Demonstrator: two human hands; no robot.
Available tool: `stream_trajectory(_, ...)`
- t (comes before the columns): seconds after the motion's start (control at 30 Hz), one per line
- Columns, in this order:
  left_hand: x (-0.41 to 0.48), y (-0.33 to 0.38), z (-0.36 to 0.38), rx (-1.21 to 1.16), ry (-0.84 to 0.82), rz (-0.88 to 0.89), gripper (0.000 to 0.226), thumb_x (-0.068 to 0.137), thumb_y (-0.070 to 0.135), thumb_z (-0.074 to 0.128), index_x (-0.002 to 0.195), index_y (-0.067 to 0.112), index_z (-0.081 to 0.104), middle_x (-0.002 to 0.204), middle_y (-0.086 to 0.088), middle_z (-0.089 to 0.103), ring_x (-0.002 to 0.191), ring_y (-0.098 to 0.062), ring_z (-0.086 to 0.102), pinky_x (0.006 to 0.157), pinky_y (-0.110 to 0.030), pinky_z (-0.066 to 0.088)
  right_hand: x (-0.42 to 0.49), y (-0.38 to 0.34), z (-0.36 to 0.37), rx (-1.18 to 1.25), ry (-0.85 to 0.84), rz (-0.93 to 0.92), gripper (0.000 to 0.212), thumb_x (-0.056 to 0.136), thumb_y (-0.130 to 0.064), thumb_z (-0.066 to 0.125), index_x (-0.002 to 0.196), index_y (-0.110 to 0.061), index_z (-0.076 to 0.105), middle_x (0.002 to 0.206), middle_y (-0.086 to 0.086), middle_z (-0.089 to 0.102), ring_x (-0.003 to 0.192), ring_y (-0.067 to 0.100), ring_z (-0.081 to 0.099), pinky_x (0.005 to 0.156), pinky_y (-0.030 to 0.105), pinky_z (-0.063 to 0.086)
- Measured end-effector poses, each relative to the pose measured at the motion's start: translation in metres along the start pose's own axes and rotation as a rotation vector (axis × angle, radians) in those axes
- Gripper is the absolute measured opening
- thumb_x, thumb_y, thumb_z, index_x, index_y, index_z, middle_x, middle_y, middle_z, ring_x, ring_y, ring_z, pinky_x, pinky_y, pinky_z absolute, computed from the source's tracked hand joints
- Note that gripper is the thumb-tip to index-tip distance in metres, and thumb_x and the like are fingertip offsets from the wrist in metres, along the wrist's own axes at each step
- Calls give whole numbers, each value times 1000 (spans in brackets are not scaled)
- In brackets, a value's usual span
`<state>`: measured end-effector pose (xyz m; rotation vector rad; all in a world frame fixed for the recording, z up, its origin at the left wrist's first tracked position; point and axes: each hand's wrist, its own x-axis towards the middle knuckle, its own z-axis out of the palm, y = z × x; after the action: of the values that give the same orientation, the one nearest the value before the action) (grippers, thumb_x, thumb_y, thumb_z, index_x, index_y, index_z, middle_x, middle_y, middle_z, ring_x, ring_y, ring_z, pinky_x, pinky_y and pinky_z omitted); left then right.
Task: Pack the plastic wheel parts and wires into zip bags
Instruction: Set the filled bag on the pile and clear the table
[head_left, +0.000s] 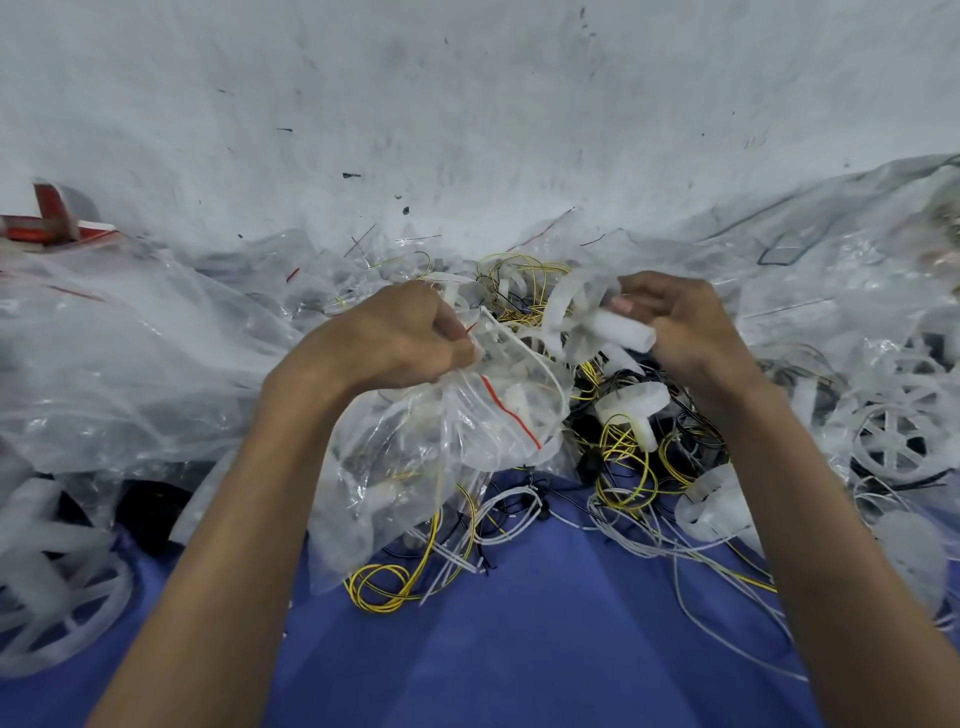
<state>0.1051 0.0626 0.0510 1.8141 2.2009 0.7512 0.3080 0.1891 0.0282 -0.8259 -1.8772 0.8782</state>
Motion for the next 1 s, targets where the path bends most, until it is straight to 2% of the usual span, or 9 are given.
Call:
stream_trajectory(0.17,-3,5,-2,59,-41,-5,24,81,37,69,102,25,69,74,16,54,70,-3,52,73,-19,35,-6,-9,-1,286,-71,86,29,90,-4,57,118,4,56,107,16,64,97,25,65,73,28,58)
stream_trajectory(0.23,-6,8,-3,111,-75,-1,37,79,41,70,112,25,66,93,11,55,86,-10,51,79,-20,33,-8,-15,1,309,-121,39,23,90,-3,57,112,2,59,101,14,66,92,22,66,72,26,58)
stream_trajectory(0.33,-10,10,-5,152,-87,26,42,79,37,69,118,26,62,113,7,55,92,-10,46,80,-19,32,-12,-22,4,364,-174,-10,16,89,-3,58,103,-5,63,92,10,69,82,20,69,69,25,57)
stream_trajectory(0.43,-13,12,-7,152,-91,57,41,78,28,65,119,25,61,115,7,57,91,-10,46,79,-18,32,-15,-27,12,383,-275,-53,19,87,3,57,100,-10,63,86,2,72,81,18,70,67,25,57)
stream_trajectory(0.53,-16,14,-9,112,-101,92,38,76,21,66,114,21,64,104,5,63,87,-14,54,70,-25,42,-17,-29,23,209,-362,-111,19,91,-2,54,101,-15,63,93,-2,70,84,10,68,74,26,56)
stream_trajectory(0.67,-18,12,-11,30,-121,92,44,72,26,70,115,23,64,113,5,64,97,-11,58,84,-25,46,-16,-28,25,-40,-337,-192,20,90,-7,58,103,-19,67,91,-11,68,81,-6,62,76,15,49)
stream_trajectory(0.77,-19,11,-12,-55,-121,66,56,66,33,70,121,24,61,118,7,62,84,-5,58,84,-26,46,-15,-24,24,-197,-283,-215,19,89,-9,60,106,-13,68,87,-14,67,73,-10,62,75,15,52)
stream_trajectory(0.9,-19,15,-9,-89,-68,43,56,64,33,64,119,27,60,105,10,61,79,-2,55,82,-26,45,-16,-26,30,-316,-217,-254,21,88,-11,62,107,-8,69,95,2,71,64,-5,64,70,13,53)
stream_trajectory(1.0,-15,16,-6,-90,-29,71,42,79,21,65,121,22,60,83,19,51,69,4,46,71,-16,36,-18,-31,33,-452,-209,-317,18,86,-17,65,102,-10,71,95,4,73,61,-9,55,68,-2,38)
